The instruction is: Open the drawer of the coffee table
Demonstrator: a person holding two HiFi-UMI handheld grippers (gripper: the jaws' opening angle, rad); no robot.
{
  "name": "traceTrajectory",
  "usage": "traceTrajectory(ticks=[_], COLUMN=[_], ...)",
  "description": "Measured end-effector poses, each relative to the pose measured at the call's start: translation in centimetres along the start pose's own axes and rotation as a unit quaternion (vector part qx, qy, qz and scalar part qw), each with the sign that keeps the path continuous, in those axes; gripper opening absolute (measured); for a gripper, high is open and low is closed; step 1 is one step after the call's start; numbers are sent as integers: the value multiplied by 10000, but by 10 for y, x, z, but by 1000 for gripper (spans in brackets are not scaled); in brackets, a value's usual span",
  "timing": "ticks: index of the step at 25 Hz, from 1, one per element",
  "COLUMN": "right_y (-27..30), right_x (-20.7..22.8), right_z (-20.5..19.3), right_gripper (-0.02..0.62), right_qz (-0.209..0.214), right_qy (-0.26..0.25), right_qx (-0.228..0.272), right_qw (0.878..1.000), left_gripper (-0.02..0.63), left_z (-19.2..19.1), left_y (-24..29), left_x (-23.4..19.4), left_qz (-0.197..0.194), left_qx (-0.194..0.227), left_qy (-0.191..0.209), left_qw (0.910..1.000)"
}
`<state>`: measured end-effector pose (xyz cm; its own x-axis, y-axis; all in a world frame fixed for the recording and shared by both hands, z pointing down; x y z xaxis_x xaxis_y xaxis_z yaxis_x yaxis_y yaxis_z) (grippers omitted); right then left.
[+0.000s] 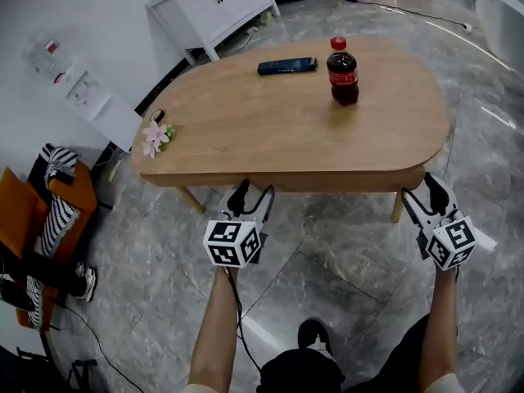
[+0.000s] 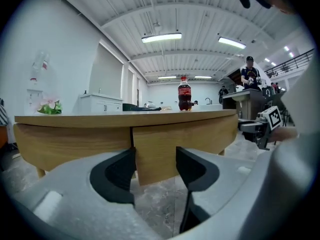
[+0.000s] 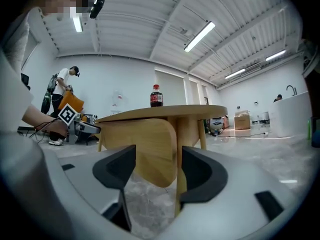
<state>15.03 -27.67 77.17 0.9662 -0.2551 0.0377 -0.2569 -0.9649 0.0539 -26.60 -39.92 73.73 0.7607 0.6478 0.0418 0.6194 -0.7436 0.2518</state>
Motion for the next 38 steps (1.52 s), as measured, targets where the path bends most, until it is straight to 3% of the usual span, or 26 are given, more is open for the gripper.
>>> traceTrajectory(ticks=[5, 15, 21, 26, 38], right_y=[7, 13, 23, 26, 11], right_x=[5, 4, 1, -9, -20], right_z=[-1, -5, -2, -2, -1], right_gripper=[296, 298, 298, 296, 297], right_qz=[-71, 147, 152, -307, -288], right_qy=[29, -251, -112, -303, -261], right_qx=[22, -322, -179, -399, -494], right_qw=[10000, 9991, 9997, 9983, 9980], left_gripper=[261, 267, 267, 267, 267], left_z=[-4, -2, -3, -1, -5], left_y=[-1, 16, 16, 16, -3], left_x=[-10, -13, -14, -12, -4], left_qz=[51, -411, -359, -360, -266], left_qx=[-11, 293, 372, 252, 258], left_qy=[-66, -103, -83, -121, -128], left_qw=[10000, 9987, 9986, 9990, 9992])
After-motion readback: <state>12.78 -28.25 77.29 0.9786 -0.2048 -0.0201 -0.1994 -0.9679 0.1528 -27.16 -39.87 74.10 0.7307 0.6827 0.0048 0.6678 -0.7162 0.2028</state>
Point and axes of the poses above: the fingertips, and each gripper's own axes: y forward along the fingers, x to its right, z out of its top, the point moved 10 cm from there along -y, backward along the fingers, and after that the axes turned 3 degrees about -z, right-handed, at the moved point
